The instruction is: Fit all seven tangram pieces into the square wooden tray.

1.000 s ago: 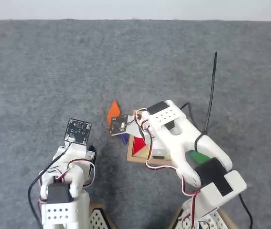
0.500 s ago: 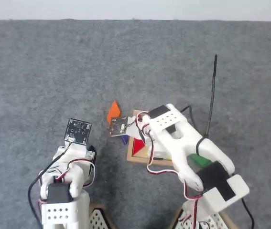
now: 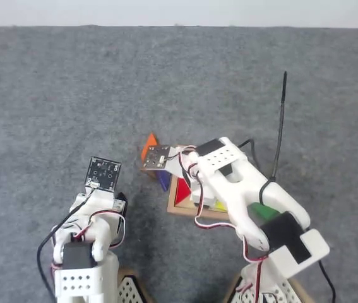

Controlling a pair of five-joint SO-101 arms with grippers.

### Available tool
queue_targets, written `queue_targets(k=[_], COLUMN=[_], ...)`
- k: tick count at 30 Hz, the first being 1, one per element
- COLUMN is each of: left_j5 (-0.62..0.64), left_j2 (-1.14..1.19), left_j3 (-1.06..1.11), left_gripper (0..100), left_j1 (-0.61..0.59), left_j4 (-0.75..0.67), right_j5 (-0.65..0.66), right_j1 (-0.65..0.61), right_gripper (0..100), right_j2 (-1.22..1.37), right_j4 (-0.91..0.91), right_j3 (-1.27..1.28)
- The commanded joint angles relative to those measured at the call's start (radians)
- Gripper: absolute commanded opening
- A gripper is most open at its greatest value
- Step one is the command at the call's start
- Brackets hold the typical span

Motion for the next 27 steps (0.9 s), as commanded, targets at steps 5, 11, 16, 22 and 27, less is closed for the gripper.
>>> queue_targets(k=[5,11,16,22,27], left_j5=[-0.012,-0.012,-0.012,-0.012,-0.012], left_j2=[-0.015,-0.015,-0.015,-0.015,-0.015], left_j3=[-0.007,-0.007,-0.007,-0.007,-0.007], left_gripper=[13,13,13,13,13], left_j1=[-0.005,-0.005,-0.005,-0.005,-0.005], left_j4=[0.003,0.003,0.003,0.003,0.003], right_j5=[-0.028,-0.032,-0.051,-0.055,-0.055], right_j1=[0.081,0.147,0.183,0.186,0.243], right_gripper=[1.2,0.8,0.8,0.8,0.8], right_j2=[0.008,0.008,0.008,0.007,0.007], right_j4=[0.059,0.061,0.122,0.209,0.229], right_j3=[-0.06,-0.121,-0.21,-0.334,-0.384])
